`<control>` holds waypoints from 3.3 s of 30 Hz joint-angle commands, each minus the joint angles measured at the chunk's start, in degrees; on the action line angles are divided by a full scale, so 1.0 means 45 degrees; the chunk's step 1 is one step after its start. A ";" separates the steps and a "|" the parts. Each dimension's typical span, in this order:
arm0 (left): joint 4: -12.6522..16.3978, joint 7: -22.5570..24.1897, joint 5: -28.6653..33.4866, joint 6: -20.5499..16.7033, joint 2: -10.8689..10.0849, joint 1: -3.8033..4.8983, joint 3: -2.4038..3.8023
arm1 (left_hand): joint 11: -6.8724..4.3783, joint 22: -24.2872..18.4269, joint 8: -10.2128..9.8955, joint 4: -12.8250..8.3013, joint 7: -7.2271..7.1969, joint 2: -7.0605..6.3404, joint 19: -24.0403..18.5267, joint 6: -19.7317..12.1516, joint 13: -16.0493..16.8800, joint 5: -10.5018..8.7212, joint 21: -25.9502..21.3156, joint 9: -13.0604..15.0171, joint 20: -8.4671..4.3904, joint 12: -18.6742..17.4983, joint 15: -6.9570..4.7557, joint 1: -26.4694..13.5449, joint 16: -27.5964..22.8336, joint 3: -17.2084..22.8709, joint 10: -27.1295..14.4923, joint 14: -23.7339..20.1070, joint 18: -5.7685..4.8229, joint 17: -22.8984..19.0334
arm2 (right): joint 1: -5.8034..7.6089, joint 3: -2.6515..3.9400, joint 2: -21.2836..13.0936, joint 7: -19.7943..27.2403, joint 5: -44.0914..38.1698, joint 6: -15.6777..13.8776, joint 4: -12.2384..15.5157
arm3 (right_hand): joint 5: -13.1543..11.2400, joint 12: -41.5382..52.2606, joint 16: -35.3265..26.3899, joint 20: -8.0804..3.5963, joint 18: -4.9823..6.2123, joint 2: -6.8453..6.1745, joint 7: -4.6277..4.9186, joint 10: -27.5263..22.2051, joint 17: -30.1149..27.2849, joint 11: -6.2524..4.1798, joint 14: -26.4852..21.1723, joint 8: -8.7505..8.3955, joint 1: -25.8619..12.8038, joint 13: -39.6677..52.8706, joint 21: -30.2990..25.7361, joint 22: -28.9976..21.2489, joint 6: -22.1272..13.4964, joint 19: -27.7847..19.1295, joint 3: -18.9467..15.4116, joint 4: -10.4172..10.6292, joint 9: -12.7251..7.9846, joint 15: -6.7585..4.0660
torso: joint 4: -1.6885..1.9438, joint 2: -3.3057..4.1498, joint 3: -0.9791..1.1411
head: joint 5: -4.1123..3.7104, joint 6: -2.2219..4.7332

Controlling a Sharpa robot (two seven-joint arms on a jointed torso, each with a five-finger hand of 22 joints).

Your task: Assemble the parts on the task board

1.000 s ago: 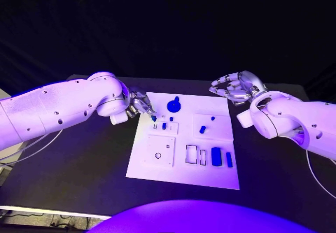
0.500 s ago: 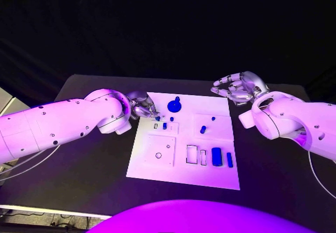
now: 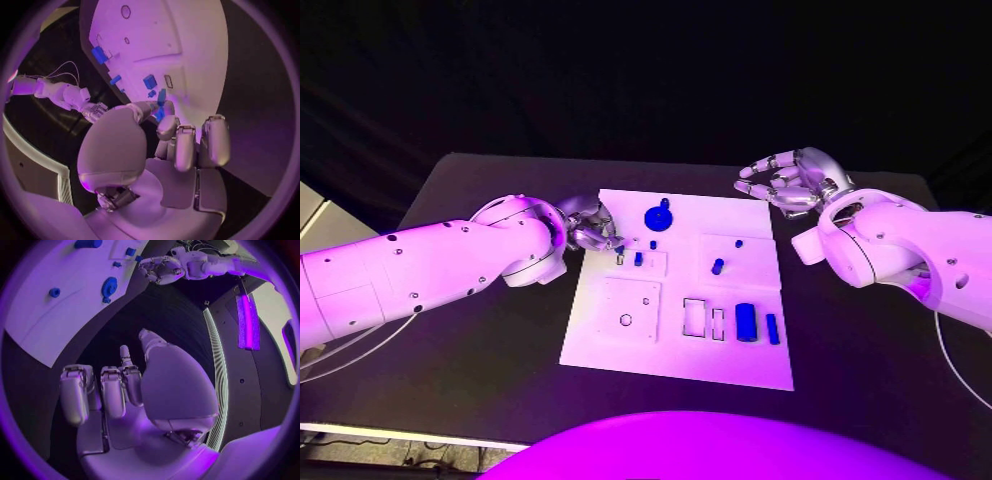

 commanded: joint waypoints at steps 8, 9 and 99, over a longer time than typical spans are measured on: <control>0.0015 -0.0099 -0.0774 -0.0129 0.0061 -0.0126 -0.0019 | -0.0011 0.0807 0.0052 -0.2365 -0.0020 -0.0135 0.0139 0.0186 0.0064 0.0182 0.0072 0.0001 -0.0011 0.0104 -0.0106 -0.0039 0.0064 0.2504 0.0119 0.1042 -0.0221 0.2229 | -0.0031 0.0001 -0.0013 0.0181 -0.0084 0.0093 0.0020 | 0.0067 -0.0034 -0.0072 0.0038 0.0214 0.0022 0.0012 0.0141 0.2507 0.0093 0.1122 0.0050 -0.0147 0.2201 -0.0058 0.2566 -0.0082 0.0756 0.0100 0.0007 -0.0013 0.0020 | 0.0007 -0.0006 0.0002 | 0.0053 0.0000; 0.0024 -0.0121 -0.0795 -0.0137 0.0064 -0.0136 -0.0021 | -0.0011 0.0807 0.0052 -0.2365 -0.0020 -0.0135 0.0139 0.0186 0.0064 0.0182 0.0072 0.0001 -0.0011 0.0104 -0.0106 -0.0039 0.0064 0.2504 0.0119 0.1042 -0.0221 0.2229 | -0.0033 0.0001 -0.0013 0.0181 -0.0084 0.0094 0.0020 | 0.0067 -0.0034 -0.0072 0.0038 0.0214 0.0022 0.0012 0.0141 0.2507 0.0093 0.1122 0.0050 -0.0147 0.2201 -0.0058 0.2566 -0.0082 0.0756 0.0100 0.0007 -0.0013 0.0020 | 0.0004 -0.0003 0.0003 | 0.0060 0.0000; 0.0103 -0.0940 -0.0436 0.1078 0.0242 -0.0247 -0.0049 | -0.0305 0.0878 0.0120 -0.1734 -0.0412 -0.0644 0.0211 0.0449 0.0646 0.0889 0.0092 0.0053 -0.0039 0.0429 -0.0343 -0.1105 0.0081 0.1935 0.0640 0.1063 -0.0248 0.2263 | -0.0052 0.0001 -0.0060 0.0168 -0.0078 0.0096 0.0027 | 0.0071 -0.0024 -0.0072 0.0035 0.0216 0.0020 0.0010 0.0149 0.2511 0.0091 0.1123 0.0067 -0.0145 0.2208 -0.0067 0.2564 -0.0094 0.0756 0.0136 -0.0012 -0.0019 0.0016 | -0.0010 0.0000 0.0011 | -0.0058 0.0000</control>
